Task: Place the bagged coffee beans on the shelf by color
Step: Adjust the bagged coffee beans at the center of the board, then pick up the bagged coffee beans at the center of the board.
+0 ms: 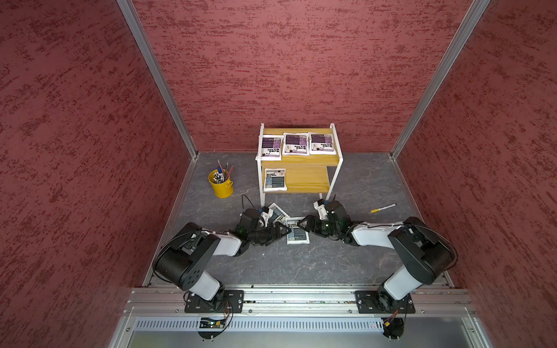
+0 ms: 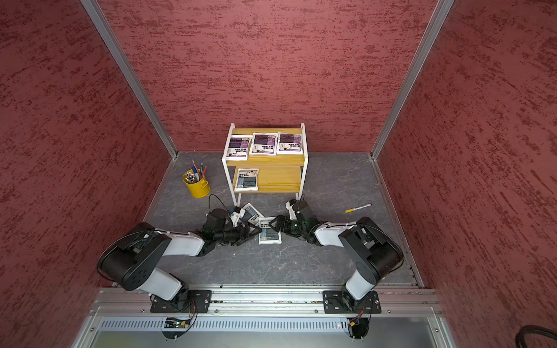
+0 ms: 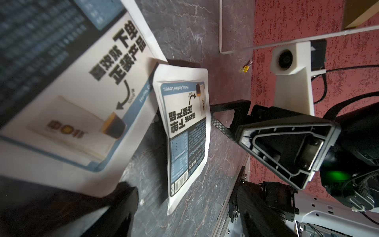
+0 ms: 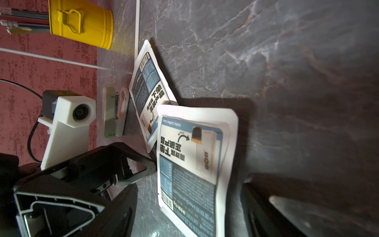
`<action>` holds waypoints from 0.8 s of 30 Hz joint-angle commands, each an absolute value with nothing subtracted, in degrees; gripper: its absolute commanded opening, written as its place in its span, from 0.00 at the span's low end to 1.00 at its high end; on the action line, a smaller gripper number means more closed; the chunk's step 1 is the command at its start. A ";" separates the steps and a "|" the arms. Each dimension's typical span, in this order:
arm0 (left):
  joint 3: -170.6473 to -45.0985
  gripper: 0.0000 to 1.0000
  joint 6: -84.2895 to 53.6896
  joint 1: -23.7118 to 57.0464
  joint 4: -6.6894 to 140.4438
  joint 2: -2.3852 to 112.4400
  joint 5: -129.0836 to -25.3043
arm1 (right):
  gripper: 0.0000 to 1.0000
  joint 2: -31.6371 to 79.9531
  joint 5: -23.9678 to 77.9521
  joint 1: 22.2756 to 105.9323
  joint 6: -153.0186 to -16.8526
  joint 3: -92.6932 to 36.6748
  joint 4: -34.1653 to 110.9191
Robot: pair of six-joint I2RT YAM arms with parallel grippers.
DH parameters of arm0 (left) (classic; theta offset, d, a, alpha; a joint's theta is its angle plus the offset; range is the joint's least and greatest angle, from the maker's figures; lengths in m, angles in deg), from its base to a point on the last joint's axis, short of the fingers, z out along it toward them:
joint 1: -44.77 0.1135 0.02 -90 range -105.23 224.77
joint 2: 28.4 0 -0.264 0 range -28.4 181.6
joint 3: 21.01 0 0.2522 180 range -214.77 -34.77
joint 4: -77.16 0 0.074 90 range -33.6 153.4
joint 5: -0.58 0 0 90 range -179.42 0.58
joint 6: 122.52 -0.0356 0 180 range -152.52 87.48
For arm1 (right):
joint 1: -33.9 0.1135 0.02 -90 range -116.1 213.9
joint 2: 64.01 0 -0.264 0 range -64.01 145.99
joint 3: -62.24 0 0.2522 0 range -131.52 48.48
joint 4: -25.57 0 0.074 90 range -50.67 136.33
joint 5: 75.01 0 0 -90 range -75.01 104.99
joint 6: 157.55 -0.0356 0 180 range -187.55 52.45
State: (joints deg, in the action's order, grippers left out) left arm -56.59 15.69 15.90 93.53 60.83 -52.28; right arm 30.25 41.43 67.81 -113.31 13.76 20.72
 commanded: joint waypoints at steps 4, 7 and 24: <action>-56.50 0.77 15.46 13.77 95.90 64.21 -53.37 | 0.80 35.25 45.24 69.57 -116.30 17.80 20.88; -55.59 0.71 16.85 12.75 99.01 65.80 -53.36 | 0.77 36.10 46.23 70.80 -118.51 19.63 16.93; -50.02 0.30 22.67 11.63 112.56 71.62 -52.44 | 0.71 35.86 47.52 71.43 -121.69 23.70 11.47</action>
